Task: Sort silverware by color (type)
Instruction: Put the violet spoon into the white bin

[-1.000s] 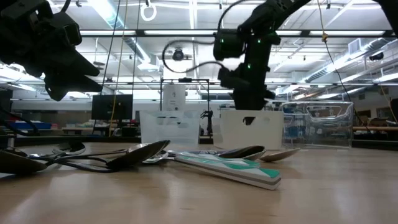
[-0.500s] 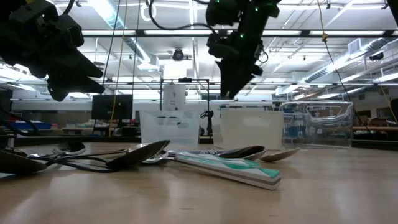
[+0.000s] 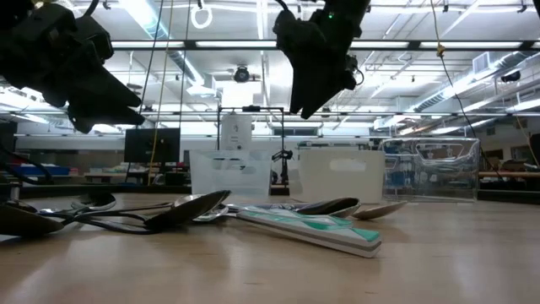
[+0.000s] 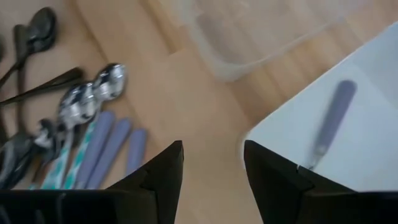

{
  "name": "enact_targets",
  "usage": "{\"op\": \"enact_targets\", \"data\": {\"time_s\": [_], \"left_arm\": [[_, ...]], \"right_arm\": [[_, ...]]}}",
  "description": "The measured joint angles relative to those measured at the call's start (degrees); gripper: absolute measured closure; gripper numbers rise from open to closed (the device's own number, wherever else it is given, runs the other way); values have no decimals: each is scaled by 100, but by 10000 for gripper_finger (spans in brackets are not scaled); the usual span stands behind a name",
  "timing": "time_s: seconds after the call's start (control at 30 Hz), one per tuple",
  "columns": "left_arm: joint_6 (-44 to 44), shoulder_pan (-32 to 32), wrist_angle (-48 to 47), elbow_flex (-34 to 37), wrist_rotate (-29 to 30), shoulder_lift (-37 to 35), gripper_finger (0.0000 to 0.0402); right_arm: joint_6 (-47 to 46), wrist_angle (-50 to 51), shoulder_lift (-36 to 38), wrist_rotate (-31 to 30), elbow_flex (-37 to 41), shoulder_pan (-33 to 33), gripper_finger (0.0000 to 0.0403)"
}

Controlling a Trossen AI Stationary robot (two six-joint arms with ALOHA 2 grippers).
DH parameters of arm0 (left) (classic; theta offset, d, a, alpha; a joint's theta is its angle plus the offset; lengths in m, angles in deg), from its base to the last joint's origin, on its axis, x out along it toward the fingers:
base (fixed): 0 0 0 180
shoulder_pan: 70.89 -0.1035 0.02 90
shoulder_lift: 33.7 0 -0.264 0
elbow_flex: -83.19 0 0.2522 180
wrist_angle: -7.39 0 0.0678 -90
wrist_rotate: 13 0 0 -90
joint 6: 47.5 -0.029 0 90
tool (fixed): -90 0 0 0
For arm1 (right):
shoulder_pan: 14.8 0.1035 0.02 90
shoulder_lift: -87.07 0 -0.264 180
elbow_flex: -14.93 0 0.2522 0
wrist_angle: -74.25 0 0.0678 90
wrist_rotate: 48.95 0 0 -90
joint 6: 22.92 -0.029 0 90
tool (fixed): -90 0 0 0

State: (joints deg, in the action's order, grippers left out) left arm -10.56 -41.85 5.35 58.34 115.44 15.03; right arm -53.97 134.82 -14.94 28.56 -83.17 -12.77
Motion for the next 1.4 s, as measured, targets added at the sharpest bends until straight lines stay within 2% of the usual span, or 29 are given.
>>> {"op": "enact_targets", "data": {"time_s": [0.33, 0.63, 0.83, 1.4], "left_arm": [[-1102, -43, 111, -2, 225, 0, 194], [-1060, -282, 91, -4, 233, 2, 193], [-867, -284, 28, -7, -14, -2, 193], [-943, -289, 20, -7, -36, -26, 193]], "right_arm": [[-742, 31, 0, -2, 218, 506, 225], [-1119, -49, -134, -92, 279, 778, 225], [-1255, -311, -570, 182, 275, 962, 225], [-1389, -394, -1565, 448, 271, 1295, 231]]}}
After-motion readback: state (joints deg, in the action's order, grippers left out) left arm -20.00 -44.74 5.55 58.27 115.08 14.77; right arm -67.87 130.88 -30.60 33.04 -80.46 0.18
